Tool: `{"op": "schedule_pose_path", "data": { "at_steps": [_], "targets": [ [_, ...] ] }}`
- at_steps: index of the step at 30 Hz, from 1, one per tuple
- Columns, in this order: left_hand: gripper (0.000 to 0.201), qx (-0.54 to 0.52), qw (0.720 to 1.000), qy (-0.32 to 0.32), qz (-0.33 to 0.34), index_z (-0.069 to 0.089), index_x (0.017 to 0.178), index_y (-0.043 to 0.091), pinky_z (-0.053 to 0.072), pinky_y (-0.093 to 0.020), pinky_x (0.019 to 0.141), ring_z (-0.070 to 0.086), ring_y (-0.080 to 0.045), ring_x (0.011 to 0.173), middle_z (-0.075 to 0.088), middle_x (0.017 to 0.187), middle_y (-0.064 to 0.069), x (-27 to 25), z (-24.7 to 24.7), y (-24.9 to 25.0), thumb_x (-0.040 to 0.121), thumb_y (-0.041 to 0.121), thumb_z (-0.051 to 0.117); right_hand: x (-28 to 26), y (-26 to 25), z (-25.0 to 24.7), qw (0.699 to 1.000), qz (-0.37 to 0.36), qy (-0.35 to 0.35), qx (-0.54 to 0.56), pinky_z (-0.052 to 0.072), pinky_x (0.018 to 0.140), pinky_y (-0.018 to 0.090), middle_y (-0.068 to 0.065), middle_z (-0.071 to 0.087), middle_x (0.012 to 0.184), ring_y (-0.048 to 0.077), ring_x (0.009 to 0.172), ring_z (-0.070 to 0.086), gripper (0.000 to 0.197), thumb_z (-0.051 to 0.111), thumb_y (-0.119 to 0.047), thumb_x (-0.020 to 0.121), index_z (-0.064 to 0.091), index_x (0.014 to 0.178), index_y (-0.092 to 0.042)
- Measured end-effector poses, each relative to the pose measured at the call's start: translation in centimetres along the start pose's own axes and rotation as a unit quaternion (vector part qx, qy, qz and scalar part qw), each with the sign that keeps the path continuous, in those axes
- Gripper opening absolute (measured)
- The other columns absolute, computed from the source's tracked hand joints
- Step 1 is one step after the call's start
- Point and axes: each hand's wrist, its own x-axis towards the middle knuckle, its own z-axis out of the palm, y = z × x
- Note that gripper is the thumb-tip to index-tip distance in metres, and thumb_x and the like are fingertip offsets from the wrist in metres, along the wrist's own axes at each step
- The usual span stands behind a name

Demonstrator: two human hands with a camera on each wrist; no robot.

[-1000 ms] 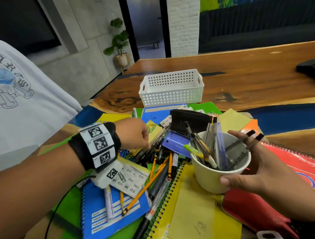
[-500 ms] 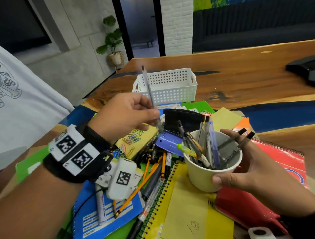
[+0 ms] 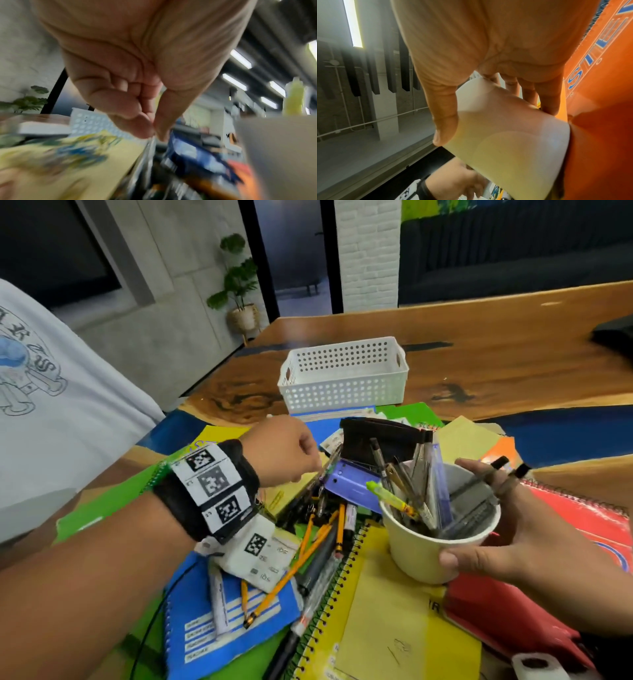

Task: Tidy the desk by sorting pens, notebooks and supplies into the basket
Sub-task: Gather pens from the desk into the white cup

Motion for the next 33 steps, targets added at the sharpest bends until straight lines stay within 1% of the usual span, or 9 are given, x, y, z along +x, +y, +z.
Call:
{"op": "schedule_pose_path", "data": {
  "at_steps": [3, 5, 9, 13, 18, 21, 25, 29, 33],
  "targets": [
    [0.035, 0.158, 0.983, -0.095, -0.027, 0.074, 0.076, 0.01, 0.057, -0.034, 0.068, 0.068, -0.019, 0.069, 0.072, 0.067, -0.003, 0.2, 2.0, -1.6, 0.083, 0.045, 0.071, 0.0, -0.1, 0.1, 1.0, -0.006, -0.002, 0.006, 0.053, 0.085, 0.014, -0.022, 0.071, 0.116, 0.0, 0.108, 0.067, 0.1, 0.1, -0.03, 0.049, 0.047, 0.133, -0.043],
    [0.04, 0.183, 0.976, -0.116, -0.027, 0.073, 0.078, 0.009, 0.056, -0.033, 0.068, 0.069, -0.023, 0.073, 0.072, 0.071, -0.008, 0.2, 2.7, -1.6, 0.084, 0.048, 0.071, 0.0, -0.2, 0.1, 1.0, -0.004, 0.004, 0.009, 0.052, 0.081, 0.01, -0.024, 0.072, 0.112, -0.002, 0.106, 0.068, 0.097, 0.098, -0.026, 0.049, 0.048, 0.13, -0.044],
    [0.031, 0.18, 0.976, -0.116, -0.034, 0.072, 0.087, 0.014, 0.055, -0.032, 0.068, 0.067, -0.02, 0.07, 0.074, 0.08, -0.007, 0.3, 2.9, -1.2, 0.08, 0.044, 0.075, -0.2, -0.5, 0.2, 1.0, -0.009, -0.001, -0.016, 0.05, 0.086, 0.016, -0.023, 0.071, 0.115, -0.003, 0.107, 0.067, 0.107, 0.095, -0.044, 0.039, 0.046, 0.134, -0.043],
    [0.022, 0.166, 0.978, -0.122, -0.047, 0.073, 0.09, 0.008, 0.054, -0.033, 0.062, 0.062, -0.025, 0.067, 0.072, 0.082, -0.011, 0.5, 3.2, -1.1, 0.077, 0.024, 0.066, -0.2, -0.7, 0.2, 1.0, -0.004, 0.009, -0.012, 0.044, 0.071, -0.001, -0.028, 0.072, 0.105, -0.012, 0.097, 0.066, 0.101, 0.099, -0.017, 0.049, 0.048, 0.135, -0.033],
    [0.009, -0.119, 0.99, -0.03, -0.073, 0.067, 0.089, 0.008, 0.059, -0.04, 0.062, 0.074, -0.02, 0.069, 0.074, 0.077, -0.009, -0.7, -0.6, -0.2, 0.084, 0.015, 0.07, -0.2, -0.3, 0.1, 1.0, 0.002, -0.002, -0.004, 0.049, 0.078, 0.006, -0.018, 0.072, 0.115, -0.001, 0.106, 0.068, 0.103, 0.092, -0.009, 0.052, 0.045, 0.14, -0.033],
    [0.013, -0.334, 0.942, 0.012, 0.007, 0.063, 0.091, 0.009, 0.054, -0.036, 0.057, 0.072, -0.025, 0.07, 0.071, 0.073, -0.005, -2.9, -2.9, 2.6, 0.084, 0.006, 0.074, -0.3, -0.4, 0.2, 1.0, 0.0, 0.003, 0.001, 0.049, 0.078, 0.006, -0.021, 0.072, 0.114, -0.002, 0.105, 0.068, 0.1, 0.092, -0.009, 0.05, 0.047, 0.136, -0.036],
    [0.011, -0.314, 0.941, -0.041, 0.116, 0.067, 0.093, 0.013, 0.055, -0.028, 0.055, 0.072, -0.018, 0.068, 0.07, 0.071, -0.003, -5.0, -2.6, 6.9, 0.085, 0.012, 0.075, -0.2, -0.2, 0.2, 1.0, 0.001, 0.004, 0.021, 0.051, 0.08, 0.009, -0.019, 0.072, 0.117, 0.002, 0.108, 0.068, 0.099, 0.095, -0.014, 0.05, 0.048, 0.134, -0.037],
    [0.052, -0.291, 0.945, -0.04, 0.141, 0.063, 0.118, 0.028, 0.05, -0.026, 0.065, 0.059, -0.008, 0.065, 0.068, 0.077, -0.003, -4.9, -1.3, 7.3, 0.072, 0.036, 0.086, -0.2, -0.2, 0.2, 1.0, -0.011, 0.012, 0.011, 0.054, 0.09, 0.02, -0.01, 0.07, 0.124, 0.01, 0.115, 0.067, 0.105, 0.097, -0.035, 0.045, 0.049, 0.138, -0.031],
    [0.08, -0.496, 0.86, 0.038, 0.113, 0.062, 0.125, 0.023, 0.048, -0.018, 0.064, 0.057, -0.008, 0.075, 0.06, 0.086, 0.004, -5.0, -2.2, 3.3, 0.057, 0.057, 0.087, -0.1, -2.2, 0.8, 0.997, -0.039, 0.041, 0.052, 0.054, 0.082, 0.016, -0.01, 0.074, 0.117, 0.009, 0.11, 0.069, 0.08, 0.096, -0.035, 0.053, 0.058, 0.124, -0.035]
  ]
}}
